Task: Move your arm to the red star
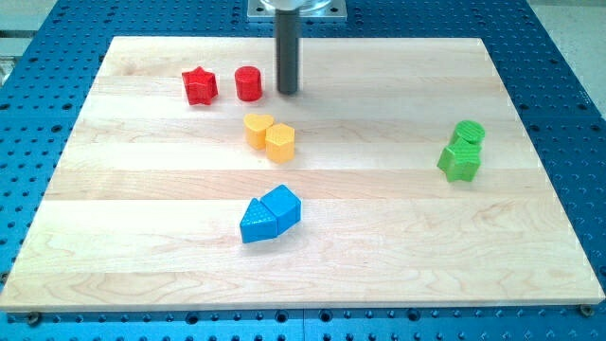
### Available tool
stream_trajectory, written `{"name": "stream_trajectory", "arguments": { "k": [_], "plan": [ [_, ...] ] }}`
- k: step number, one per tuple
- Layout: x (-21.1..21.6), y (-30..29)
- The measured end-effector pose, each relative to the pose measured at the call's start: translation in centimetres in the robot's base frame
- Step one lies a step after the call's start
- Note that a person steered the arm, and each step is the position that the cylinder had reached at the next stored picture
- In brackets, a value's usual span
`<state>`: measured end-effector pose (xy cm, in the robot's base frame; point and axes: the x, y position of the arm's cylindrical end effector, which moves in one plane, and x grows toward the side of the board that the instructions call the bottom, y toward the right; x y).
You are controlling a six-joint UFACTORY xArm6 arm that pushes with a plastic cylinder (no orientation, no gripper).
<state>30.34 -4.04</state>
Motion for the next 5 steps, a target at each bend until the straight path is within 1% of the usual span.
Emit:
{"name": "stream_trajectory", "arguments": {
  "k": [1, 2, 3, 4, 5],
  "plan": [
    [-6.6, 0.7],
    [-6.5, -8.0],
    [-5.9, -8.9],
    [-7.2, -8.9],
    [-3.5, -11.1]
  ]
}}
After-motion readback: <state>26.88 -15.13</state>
